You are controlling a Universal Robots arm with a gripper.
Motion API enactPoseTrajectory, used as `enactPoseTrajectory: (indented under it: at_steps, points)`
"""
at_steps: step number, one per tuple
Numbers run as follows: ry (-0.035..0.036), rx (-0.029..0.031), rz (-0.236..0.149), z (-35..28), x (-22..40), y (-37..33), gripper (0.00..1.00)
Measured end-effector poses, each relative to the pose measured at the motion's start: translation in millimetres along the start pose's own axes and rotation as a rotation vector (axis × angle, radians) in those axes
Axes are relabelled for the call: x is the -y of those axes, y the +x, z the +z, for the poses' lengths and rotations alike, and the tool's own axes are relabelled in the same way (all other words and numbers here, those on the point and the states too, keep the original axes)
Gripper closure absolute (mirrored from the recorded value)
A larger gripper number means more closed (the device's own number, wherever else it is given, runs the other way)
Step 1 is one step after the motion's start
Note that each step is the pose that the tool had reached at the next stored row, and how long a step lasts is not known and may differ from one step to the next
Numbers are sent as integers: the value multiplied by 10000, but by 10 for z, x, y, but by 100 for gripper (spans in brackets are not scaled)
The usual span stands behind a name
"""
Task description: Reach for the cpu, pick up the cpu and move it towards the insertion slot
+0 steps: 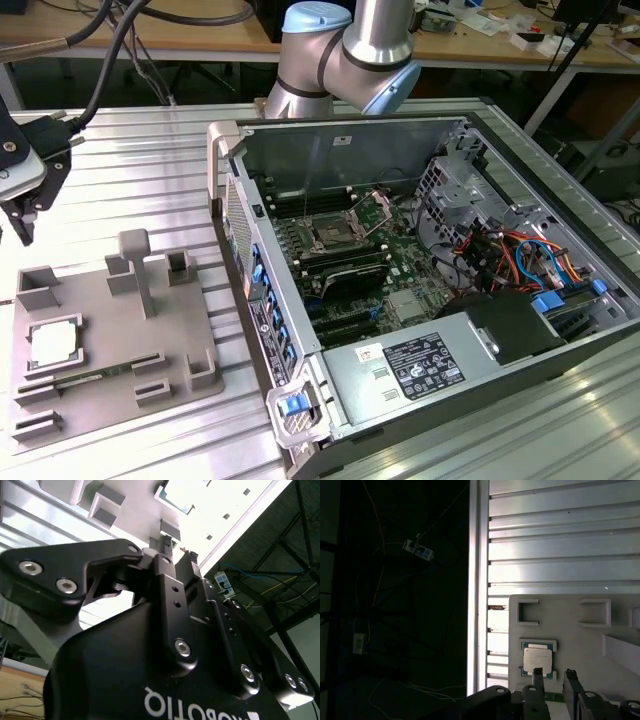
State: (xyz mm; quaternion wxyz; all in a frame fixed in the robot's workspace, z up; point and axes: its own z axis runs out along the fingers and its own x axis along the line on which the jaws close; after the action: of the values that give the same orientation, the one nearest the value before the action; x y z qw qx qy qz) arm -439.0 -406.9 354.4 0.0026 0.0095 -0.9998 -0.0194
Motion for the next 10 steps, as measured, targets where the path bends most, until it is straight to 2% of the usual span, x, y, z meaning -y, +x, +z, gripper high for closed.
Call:
enactPoseTrajectory:
  at_steps: [1,2,3,5,6,7,10]
  points:
    - [0,0,0,0,0,0,64]
    - [0,0,0,0,0,0,64]
    - [1,0,0,0,1,0,52]
    - [0,1,0,0,2,0,40]
    - [0,0,0,0,2,0,40]
    - [2,1,0,0,2,0,34]
    - [3,0,-2,1,3,3,34]
